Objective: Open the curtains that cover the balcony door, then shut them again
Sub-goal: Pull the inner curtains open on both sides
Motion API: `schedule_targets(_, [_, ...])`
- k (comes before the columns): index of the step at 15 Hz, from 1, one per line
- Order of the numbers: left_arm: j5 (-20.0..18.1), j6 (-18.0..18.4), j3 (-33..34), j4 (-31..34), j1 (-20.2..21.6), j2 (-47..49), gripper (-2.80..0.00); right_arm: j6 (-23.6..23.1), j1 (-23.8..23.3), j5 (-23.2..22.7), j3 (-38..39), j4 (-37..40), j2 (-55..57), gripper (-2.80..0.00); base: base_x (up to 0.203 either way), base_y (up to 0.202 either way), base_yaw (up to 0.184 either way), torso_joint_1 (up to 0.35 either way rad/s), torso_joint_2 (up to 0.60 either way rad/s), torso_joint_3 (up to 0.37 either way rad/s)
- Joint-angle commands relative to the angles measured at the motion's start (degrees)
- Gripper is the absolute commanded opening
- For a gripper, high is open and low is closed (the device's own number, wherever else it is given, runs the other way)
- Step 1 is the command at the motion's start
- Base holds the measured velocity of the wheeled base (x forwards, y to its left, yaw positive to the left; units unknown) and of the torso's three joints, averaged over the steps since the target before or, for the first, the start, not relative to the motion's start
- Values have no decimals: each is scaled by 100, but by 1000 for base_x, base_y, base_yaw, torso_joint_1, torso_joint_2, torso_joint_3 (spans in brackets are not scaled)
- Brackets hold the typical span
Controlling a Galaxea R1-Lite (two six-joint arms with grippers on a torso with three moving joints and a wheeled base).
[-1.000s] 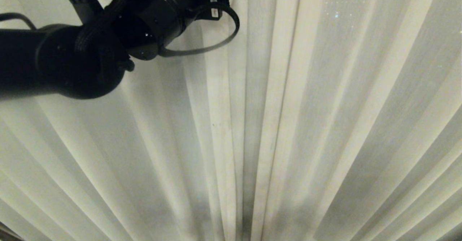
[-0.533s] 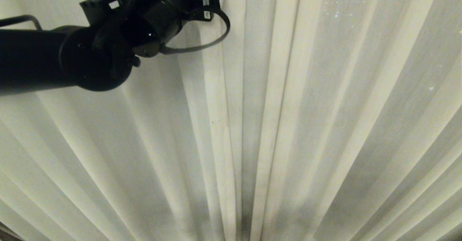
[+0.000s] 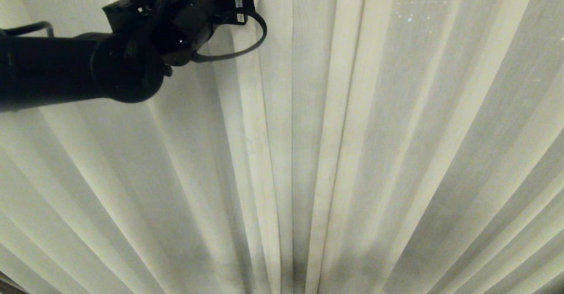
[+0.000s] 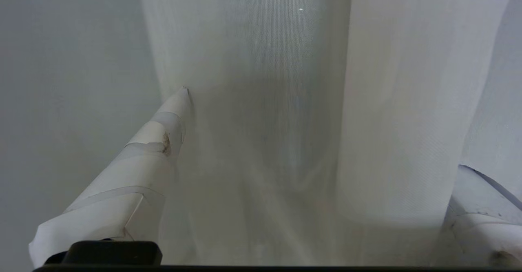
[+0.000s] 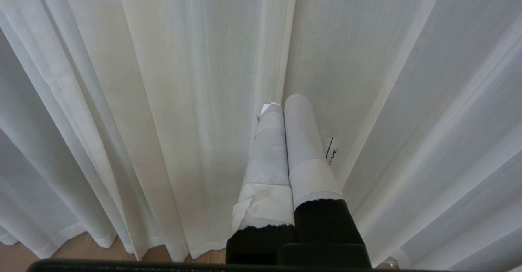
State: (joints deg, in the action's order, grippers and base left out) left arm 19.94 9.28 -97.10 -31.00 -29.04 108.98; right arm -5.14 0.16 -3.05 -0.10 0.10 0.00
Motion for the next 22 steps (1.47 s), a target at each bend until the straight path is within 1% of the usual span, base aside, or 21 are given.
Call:
schedule_targets(1, [10,4,-9,-20,153,-9,0,-4,2,-3,1,3,9,-280,0,0,0,0,0,0])
schedule_targets(2, [10,-16,-11,-31,190,-19,0,-4,2,-3,1,-1,9,-280,0,0,0,0,0,0])
schedule_targets(5, [-7,-49,-27,-382,345,7,0,-4,2,-3,1,1,9,-280,0,0,0,0,0,0])
schedule_targets(8, [-8,-65,-33,-400,380,62,0,-4,2,-3,1,-1,0,-280,0,0,0,0,0,0])
schedule_targets(9, [-8,-113,-28,-407,382,70,-280,-4,2,-3,1,-1,9,-280,0,0,0,0,0,0])
schedule_targets(18, [0,-126,-55,-363,393,176,-280,-4,2,-3,1,-1,9,-280,0,0,0,0,0,0])
schedule_targets(22, [-8,35,-21,-345,546,141,-280,-4,2,-3,1,-1,9,-280,0,0,0,0,0,0])
